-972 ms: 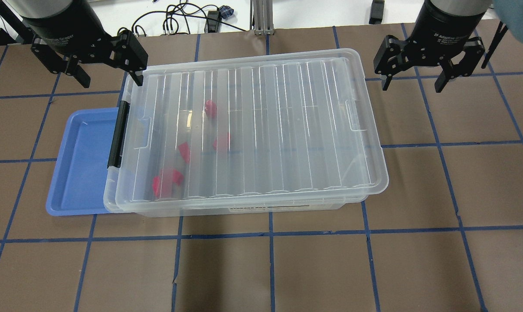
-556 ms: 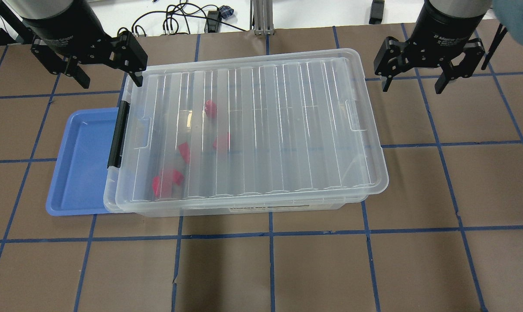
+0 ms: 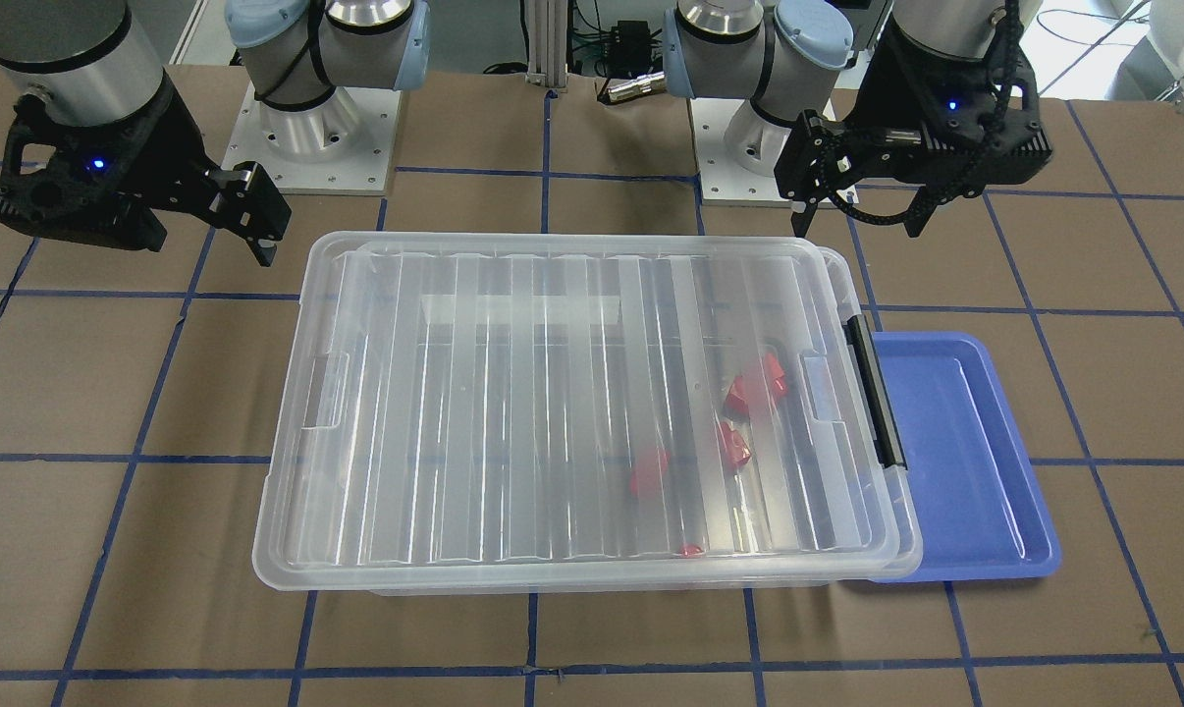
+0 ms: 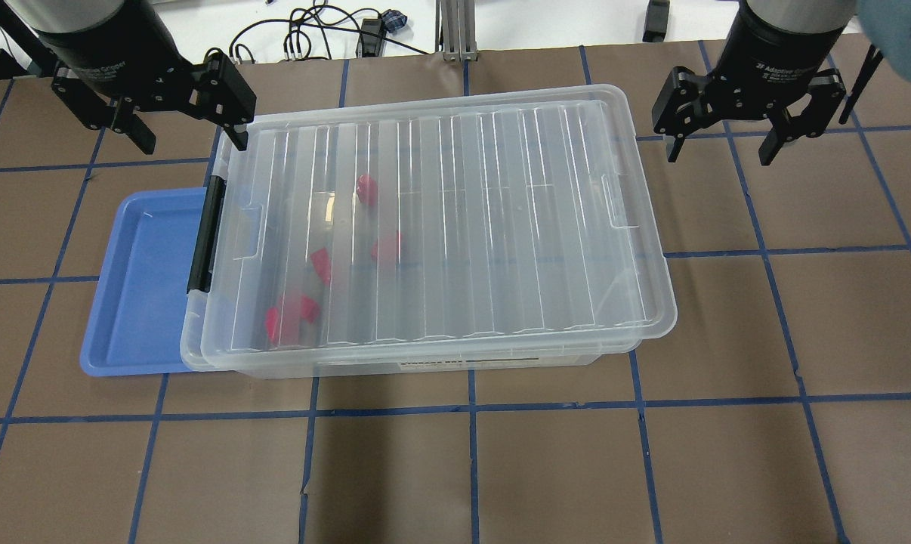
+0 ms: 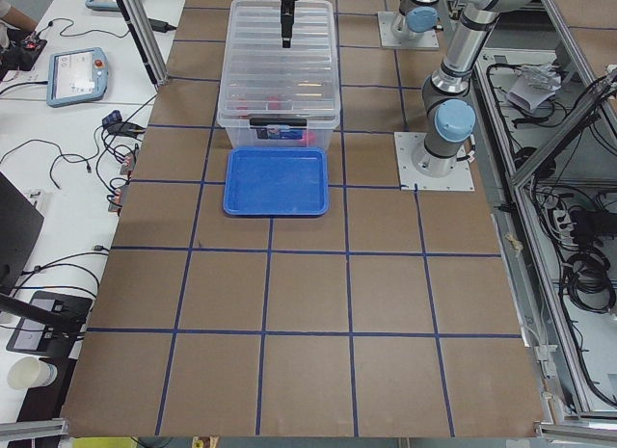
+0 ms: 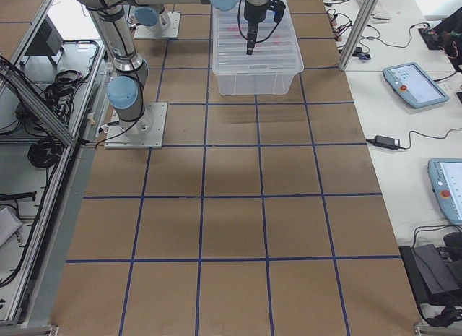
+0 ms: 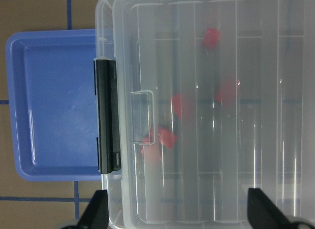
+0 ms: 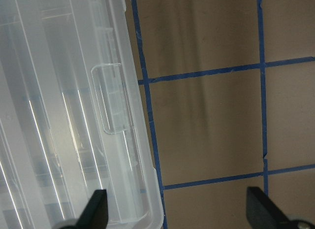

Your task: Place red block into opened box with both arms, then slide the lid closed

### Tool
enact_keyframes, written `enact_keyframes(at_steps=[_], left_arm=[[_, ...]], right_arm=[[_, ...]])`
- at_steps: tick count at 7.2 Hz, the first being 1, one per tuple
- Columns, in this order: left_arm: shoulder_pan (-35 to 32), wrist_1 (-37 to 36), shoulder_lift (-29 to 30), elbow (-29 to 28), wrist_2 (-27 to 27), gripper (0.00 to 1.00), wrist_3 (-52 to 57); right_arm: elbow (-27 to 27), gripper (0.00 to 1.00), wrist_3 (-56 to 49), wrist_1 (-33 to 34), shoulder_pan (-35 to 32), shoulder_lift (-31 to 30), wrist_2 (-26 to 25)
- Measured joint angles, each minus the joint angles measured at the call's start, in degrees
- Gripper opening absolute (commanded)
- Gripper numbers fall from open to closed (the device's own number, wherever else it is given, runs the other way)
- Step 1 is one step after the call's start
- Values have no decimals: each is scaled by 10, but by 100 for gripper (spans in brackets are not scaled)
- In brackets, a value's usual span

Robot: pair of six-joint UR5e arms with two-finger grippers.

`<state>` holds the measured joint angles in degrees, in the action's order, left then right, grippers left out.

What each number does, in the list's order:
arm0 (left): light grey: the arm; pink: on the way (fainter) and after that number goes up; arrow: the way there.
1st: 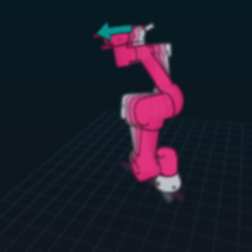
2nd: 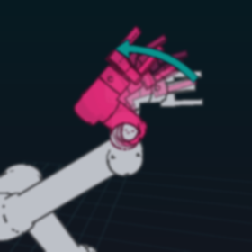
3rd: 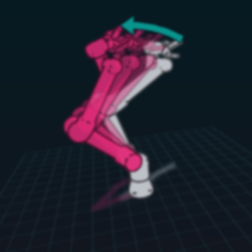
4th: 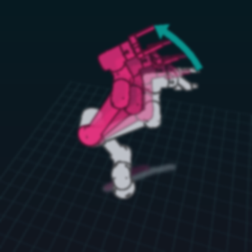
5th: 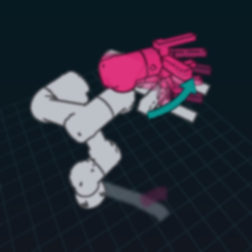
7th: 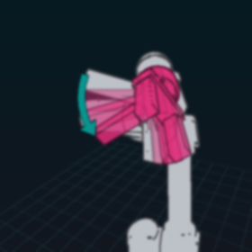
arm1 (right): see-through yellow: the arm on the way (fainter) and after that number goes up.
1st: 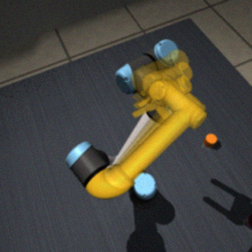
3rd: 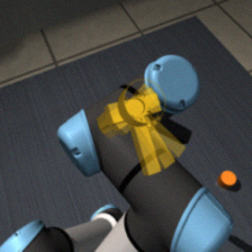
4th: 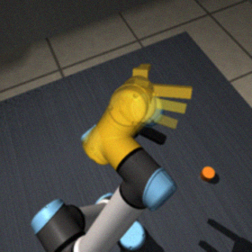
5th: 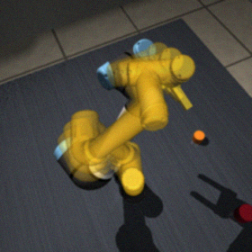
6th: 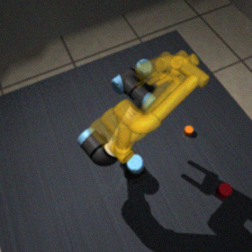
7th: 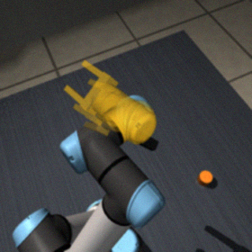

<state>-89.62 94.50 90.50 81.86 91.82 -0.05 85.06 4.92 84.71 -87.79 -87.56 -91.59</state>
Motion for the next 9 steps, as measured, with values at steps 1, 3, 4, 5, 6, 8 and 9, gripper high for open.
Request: enact_keyframes(at_steps=[1, 3, 4, 5, 6, 8, 9], left_arm=[[1, 0, 0, 0, 0, 100, 0], [1, 0, -1, 1, -1, 100, 0], [0, 1, -1, 1, -2, 100, 0], [-1, 1, -1, 1, -3, 100, -1], [-1, 1, -1, 1, -3, 100, -1], [0, 0, -1, 1, -3, 100, 0], [0, 0, -1, 1, -3, 100, 0]], right_arm=[[0, 100, 0, 1, 0, 0, -1], [-6, 100, -1, 1, 1, 0, 0], [-6, 100, 0, 0, 1, 0, 2], [-4, 100, -1, 0, 2, 0, 5], [-4, 100, -2, 1, 2, -1, 6], [-3, 100, -3, 7, 3, 0, 6], [-4, 100, -2, 8, 3, -1, 6]])
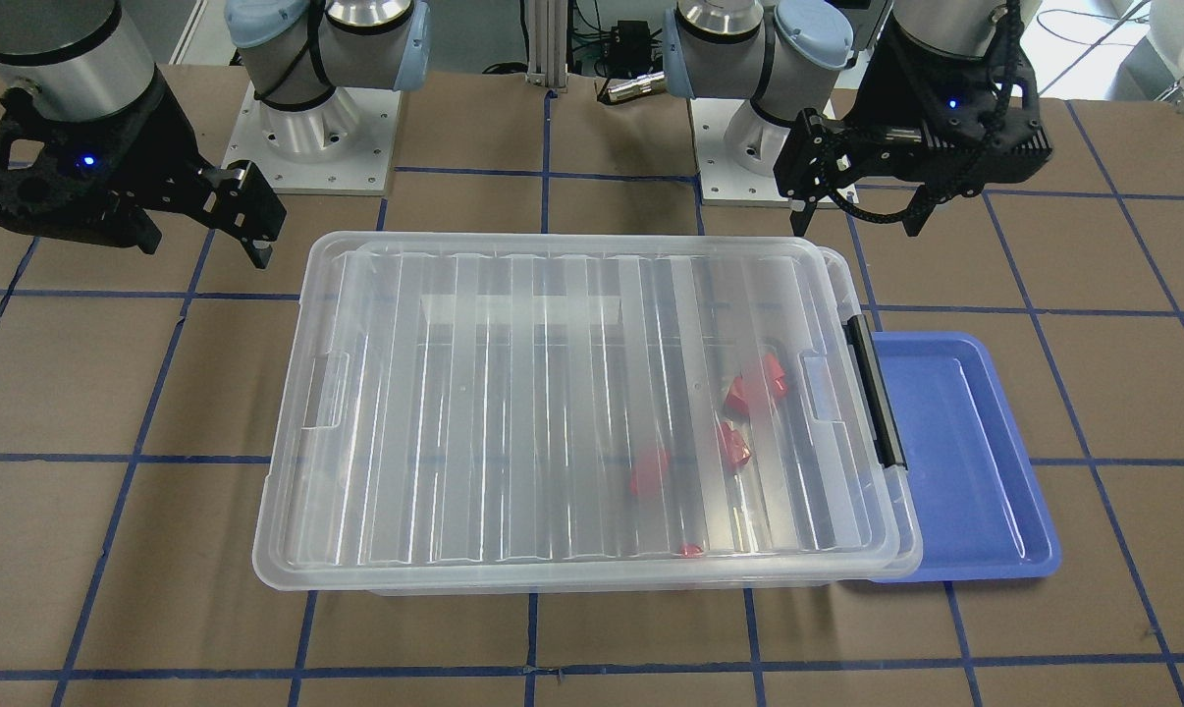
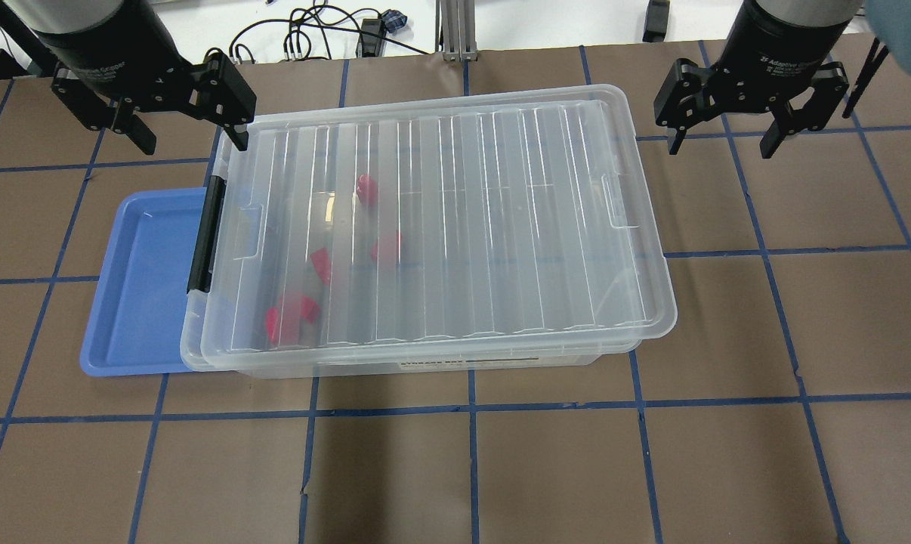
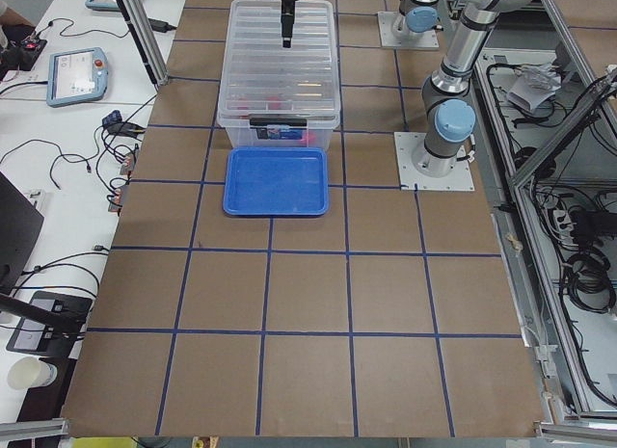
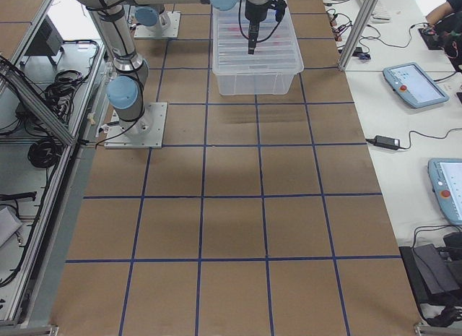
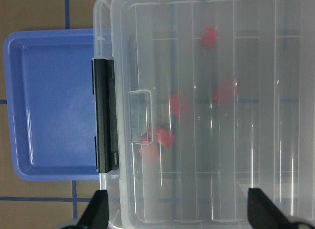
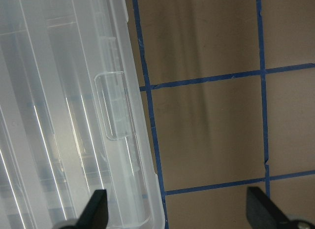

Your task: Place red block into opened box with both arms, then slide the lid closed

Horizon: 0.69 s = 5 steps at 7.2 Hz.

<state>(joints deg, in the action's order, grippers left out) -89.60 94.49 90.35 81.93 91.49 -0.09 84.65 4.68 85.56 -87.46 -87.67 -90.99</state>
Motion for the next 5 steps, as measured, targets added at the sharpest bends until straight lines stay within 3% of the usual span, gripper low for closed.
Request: enact_keyframes(at_steps=[5], left_arm=[[0, 0, 1, 2, 0, 100, 0]], right_arm=[[2, 100, -1, 2, 0, -4, 0]])
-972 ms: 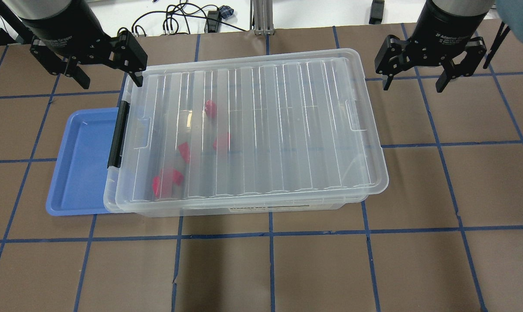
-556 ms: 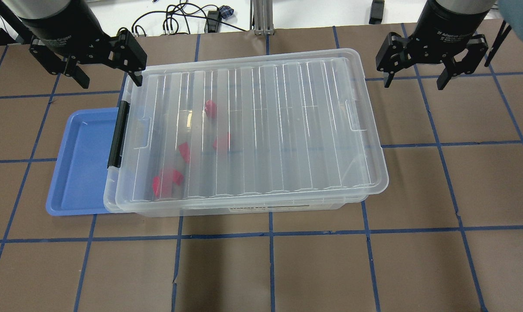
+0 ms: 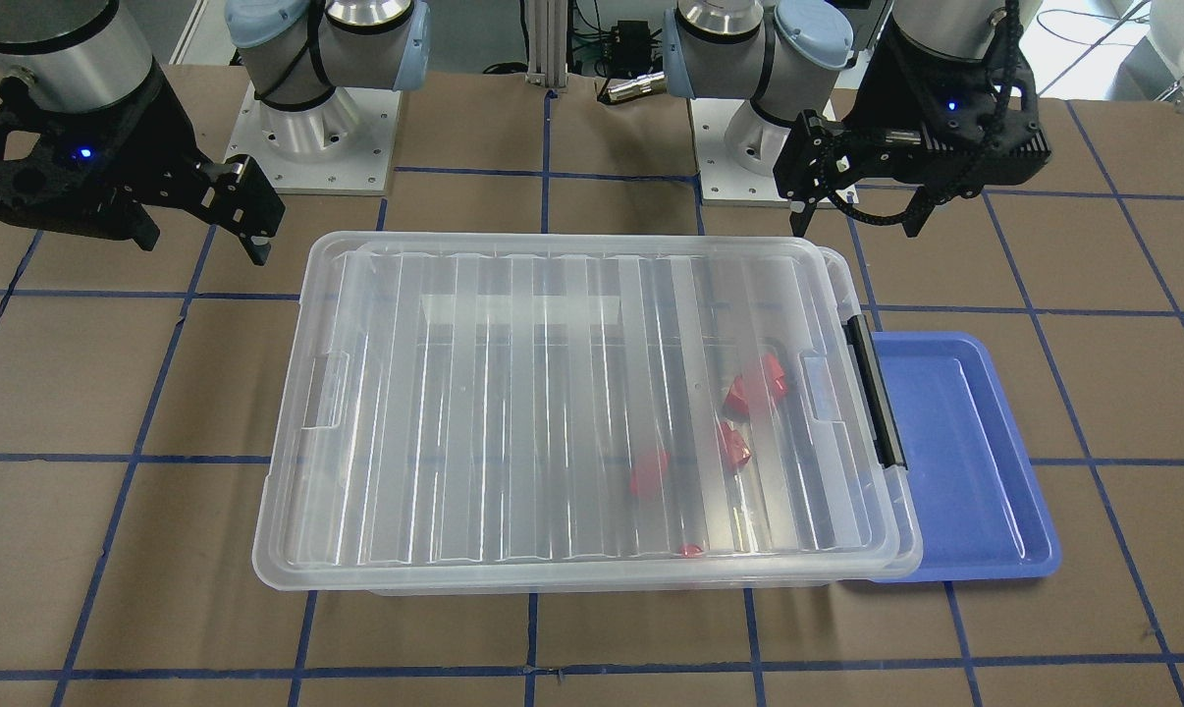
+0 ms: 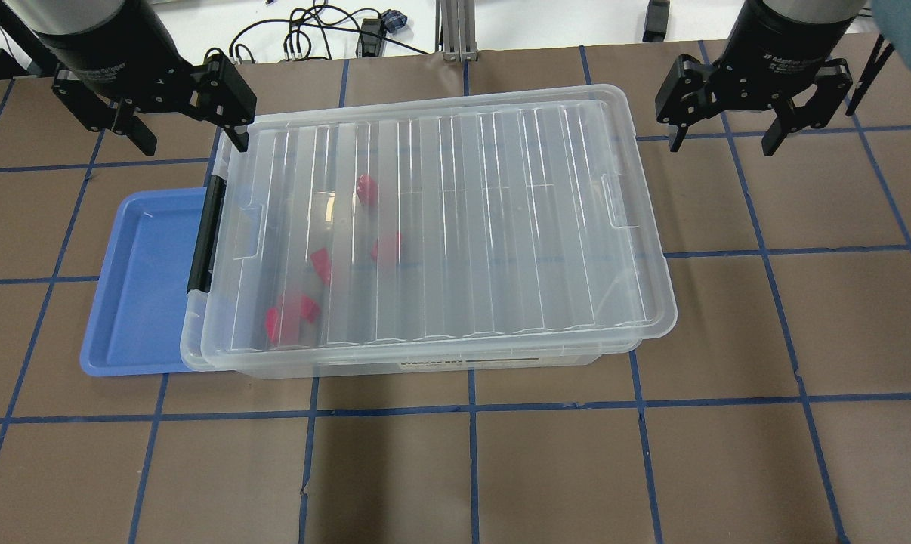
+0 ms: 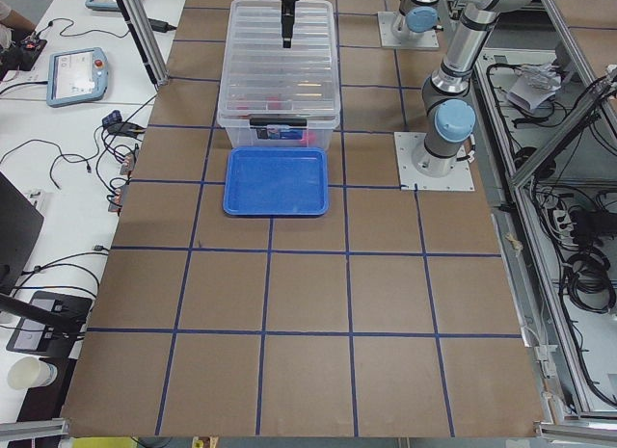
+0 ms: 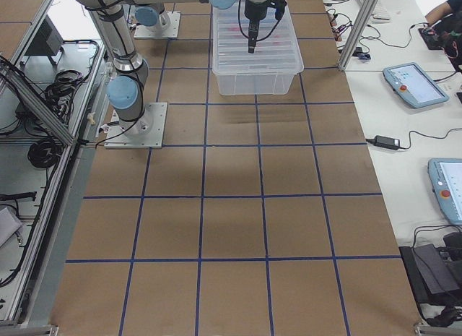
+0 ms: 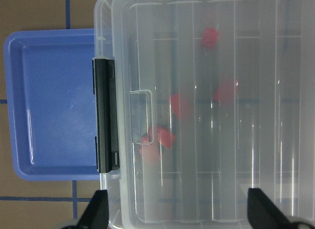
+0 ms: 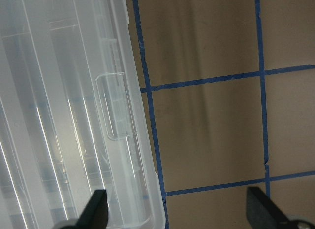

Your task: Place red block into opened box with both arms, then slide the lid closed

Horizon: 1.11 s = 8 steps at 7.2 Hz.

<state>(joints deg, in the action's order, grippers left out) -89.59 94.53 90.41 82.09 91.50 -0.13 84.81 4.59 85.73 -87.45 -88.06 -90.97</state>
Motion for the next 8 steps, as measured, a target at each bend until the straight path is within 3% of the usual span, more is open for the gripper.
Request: enact_keyframes(at_steps=[8], left_arm=[[-2, 0, -2, -1, -1, 100, 0]], right_arm=[[-1, 100, -8, -9, 0, 0, -2]])
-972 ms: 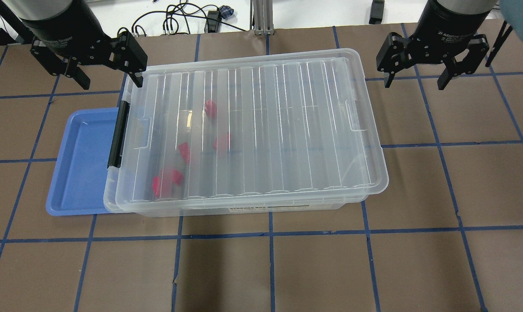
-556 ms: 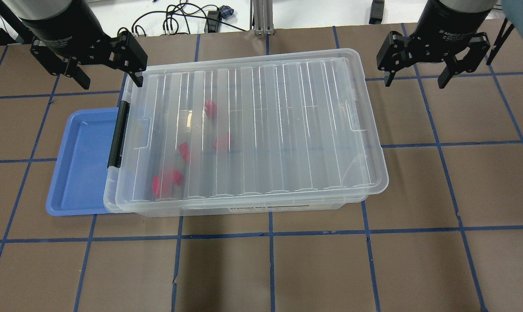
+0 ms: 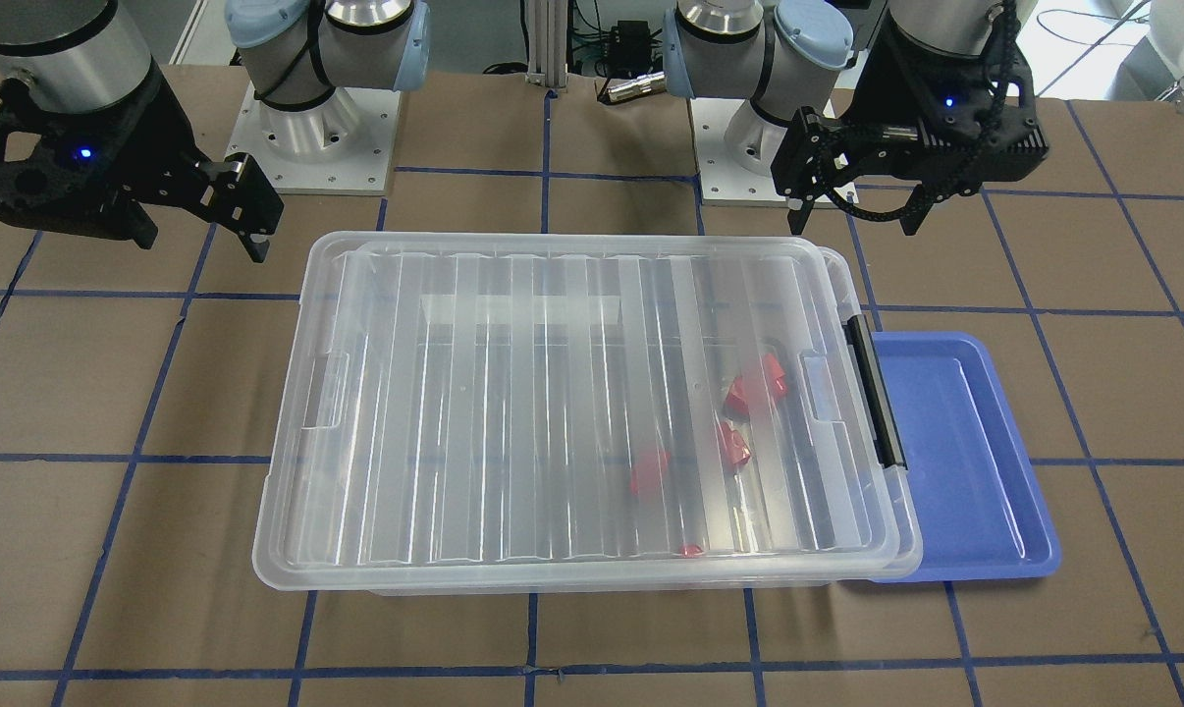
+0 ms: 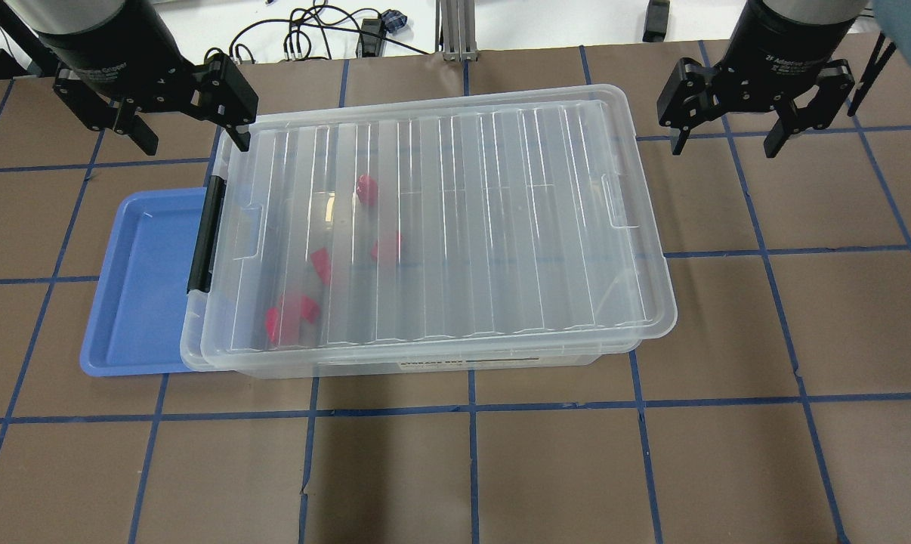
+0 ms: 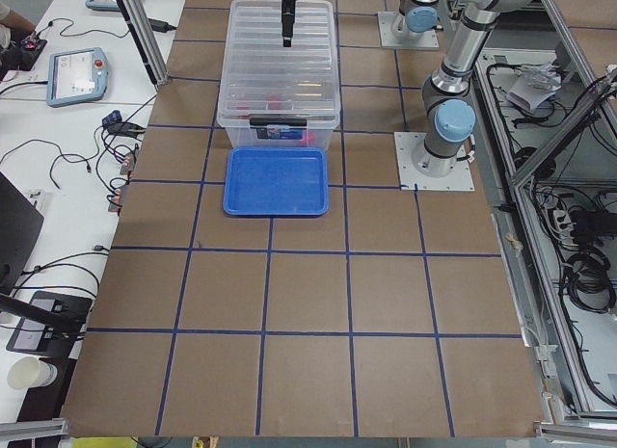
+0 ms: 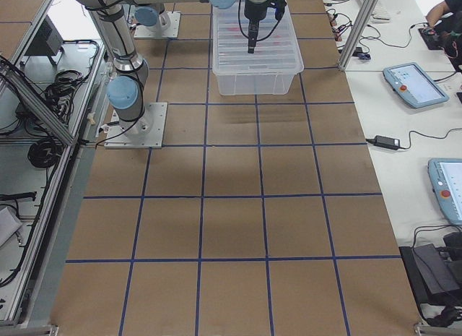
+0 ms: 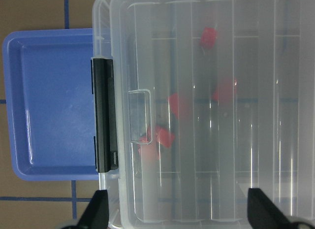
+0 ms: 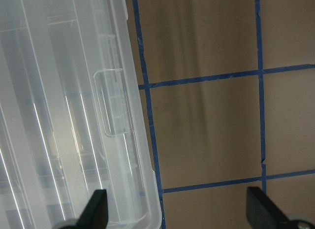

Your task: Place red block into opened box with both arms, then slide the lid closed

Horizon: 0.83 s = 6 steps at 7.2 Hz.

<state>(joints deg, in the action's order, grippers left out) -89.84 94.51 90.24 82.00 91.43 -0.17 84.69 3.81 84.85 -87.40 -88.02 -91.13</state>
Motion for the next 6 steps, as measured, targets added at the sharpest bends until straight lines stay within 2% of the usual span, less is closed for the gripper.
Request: enact_keyframes(at_steps=[6], left_arm=[[-1, 0, -1, 1, 0, 100, 1]], right_arm=[[-4, 100, 6, 6, -4, -3, 3]])
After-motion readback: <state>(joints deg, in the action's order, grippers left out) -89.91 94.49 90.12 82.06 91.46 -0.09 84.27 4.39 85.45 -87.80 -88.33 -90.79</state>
